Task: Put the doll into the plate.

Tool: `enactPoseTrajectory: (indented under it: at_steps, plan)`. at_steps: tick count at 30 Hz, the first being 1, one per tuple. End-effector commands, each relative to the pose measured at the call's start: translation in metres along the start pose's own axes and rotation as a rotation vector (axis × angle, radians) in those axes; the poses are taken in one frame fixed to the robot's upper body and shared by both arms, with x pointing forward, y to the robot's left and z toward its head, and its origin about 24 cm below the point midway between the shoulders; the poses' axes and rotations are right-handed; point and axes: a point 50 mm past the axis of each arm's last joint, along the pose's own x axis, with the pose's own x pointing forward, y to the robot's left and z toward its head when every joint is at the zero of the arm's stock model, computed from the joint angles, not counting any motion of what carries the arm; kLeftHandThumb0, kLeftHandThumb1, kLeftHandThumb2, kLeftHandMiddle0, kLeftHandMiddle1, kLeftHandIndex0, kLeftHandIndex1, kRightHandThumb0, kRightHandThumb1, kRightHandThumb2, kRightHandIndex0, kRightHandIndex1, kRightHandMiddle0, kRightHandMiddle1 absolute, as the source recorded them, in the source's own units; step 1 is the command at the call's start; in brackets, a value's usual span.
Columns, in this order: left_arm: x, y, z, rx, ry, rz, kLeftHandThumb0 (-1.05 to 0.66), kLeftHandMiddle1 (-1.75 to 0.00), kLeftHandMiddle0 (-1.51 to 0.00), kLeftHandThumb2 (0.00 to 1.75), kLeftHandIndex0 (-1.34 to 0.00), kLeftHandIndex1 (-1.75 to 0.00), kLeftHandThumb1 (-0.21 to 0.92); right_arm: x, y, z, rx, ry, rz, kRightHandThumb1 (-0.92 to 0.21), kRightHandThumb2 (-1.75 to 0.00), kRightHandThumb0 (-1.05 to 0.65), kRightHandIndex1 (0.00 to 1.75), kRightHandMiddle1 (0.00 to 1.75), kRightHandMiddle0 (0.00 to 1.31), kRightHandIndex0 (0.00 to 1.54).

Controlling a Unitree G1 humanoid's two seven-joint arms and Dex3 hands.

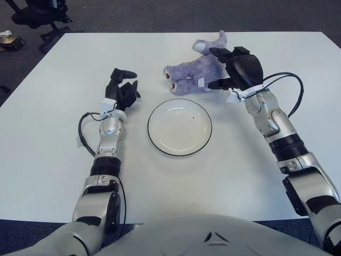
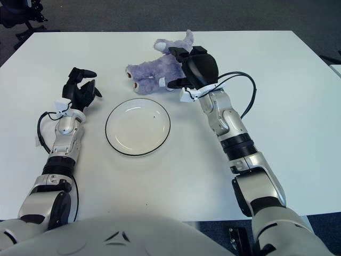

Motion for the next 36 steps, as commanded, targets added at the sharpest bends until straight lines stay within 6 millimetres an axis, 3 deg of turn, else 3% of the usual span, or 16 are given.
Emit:
enactPoseTrajectory:
  at_steps: [1, 14, 36]
  plan:
    - [-0.023, 0.002, -0.027, 0.007, 0.117, 0.017, -0.35, -1.75, -0.88, 0.34, -0.39, -1.55, 0.92, 0.009, -0.002, 0.003, 0.013, -0.014, 0.01, -0.9, 0.0, -0.59, 0.01, 0.05, 0.53, 0.42]
    - [-0.022, 0.001, -0.028, 0.008, 0.117, 0.02, -0.35, -1.75, -0.88, 0.34, -0.39, -1.55, 0.92, 0.023, 0.006, 0.004, 0.007, -0.004, 0.101, -0.88, 0.0, -0.59, 0.01, 0.04, 0.56, 0.45]
    - [-0.024, 0.002, -0.027, 0.0, 0.105, 0.025, -0.35, -1.75, -0.88, 0.34, -0.39, -1.55, 0.92, 0.041, 0.04, 0.003, -0.073, 0.047, 0.219, -0.9, 0.0, -0.64, 0.0, 0.01, 0.53, 0.43]
